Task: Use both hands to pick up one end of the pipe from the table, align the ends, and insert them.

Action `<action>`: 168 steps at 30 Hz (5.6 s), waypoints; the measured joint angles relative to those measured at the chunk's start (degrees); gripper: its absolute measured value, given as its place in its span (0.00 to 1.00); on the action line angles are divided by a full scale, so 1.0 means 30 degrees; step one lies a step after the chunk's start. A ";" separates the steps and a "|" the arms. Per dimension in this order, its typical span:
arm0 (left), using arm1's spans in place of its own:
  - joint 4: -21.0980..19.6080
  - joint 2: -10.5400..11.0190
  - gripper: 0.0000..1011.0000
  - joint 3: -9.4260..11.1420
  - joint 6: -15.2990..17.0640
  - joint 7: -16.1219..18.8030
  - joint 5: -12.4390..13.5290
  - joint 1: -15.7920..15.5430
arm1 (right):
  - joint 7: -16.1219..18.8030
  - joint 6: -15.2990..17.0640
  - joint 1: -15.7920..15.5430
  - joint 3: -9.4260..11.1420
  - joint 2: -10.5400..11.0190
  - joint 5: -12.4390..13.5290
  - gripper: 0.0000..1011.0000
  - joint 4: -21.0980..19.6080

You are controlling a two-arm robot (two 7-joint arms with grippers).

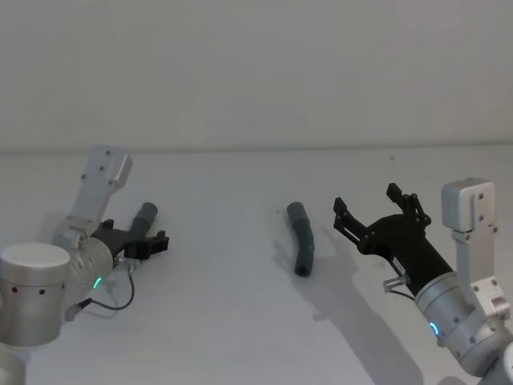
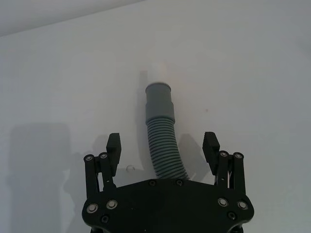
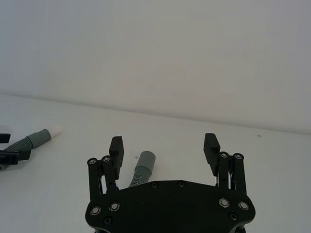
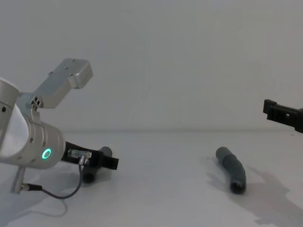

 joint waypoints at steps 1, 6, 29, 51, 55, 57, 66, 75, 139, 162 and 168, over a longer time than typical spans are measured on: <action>0.0039 -0.0007 0.99 0.0006 -0.0025 -0.0014 0.0021 -0.0013 | 0.0000 0.0000 0.0000 -0.0001 0.0000 0.0000 0.99 0.0001; 0.0352 -0.0071 0.99 0.0052 -0.0113 -0.0128 0.0110 -0.0111 | 0.0000 0.0000 -0.0001 0.0000 0.0000 -0.0001 0.99 0.0000; 0.1115 -0.0422 0.96 -0.0084 -0.0369 -0.0354 0.0286 -0.0269 | 0.0000 -0.0001 0.0000 -0.0001 0.0001 -0.0001 0.99 0.0001; 0.1255 -0.0467 0.80 -0.0131 -0.0398 -0.0381 0.0313 -0.0283 | -0.0001 0.0000 0.0000 -0.0001 0.0000 0.0000 0.99 0.0000; 0.1263 -0.0468 0.77 -0.0134 -0.0401 -0.0383 0.0316 -0.0284 | 0.0000 -0.0001 0.0001 -0.0001 0.0000 0.0000 0.99 0.0000; 0.1269 -0.0466 0.77 -0.0135 -0.0402 -0.0384 0.0318 -0.0283 | 0.0000 0.0000 0.0001 -0.0001 0.0000 0.0000 0.99 0.0000; 0.1276 -0.0466 0.71 -0.0134 -0.0405 -0.0386 0.0329 -0.0284 | -0.0001 0.0000 0.0000 -0.0001 0.0000 -0.0001 0.99 0.0000; 0.1286 -0.0466 0.66 -0.0132 -0.0406 -0.0386 0.0337 -0.0288 | 0.0000 0.0000 0.0000 -0.0001 0.0000 0.0000 0.99 0.0000; 0.1303 -0.0466 0.30 -0.0134 -0.0374 -0.0359 0.0336 -0.0283 | 0.0000 0.0000 0.0001 -0.0002 0.0000 0.0000 0.99 0.0000; 0.1337 -0.0535 0.30 -0.0067 -0.0365 -0.0459 0.0383 -0.0389 | -0.0001 -0.0001 -0.0001 -0.0001 0.0000 0.0000 0.99 0.0000; 0.1333 -0.0415 0.30 0.0054 -0.0354 -0.1082 0.0362 -0.0641 | -0.0001 0.0000 0.0000 -0.0001 0.0000 0.0000 0.99 0.0000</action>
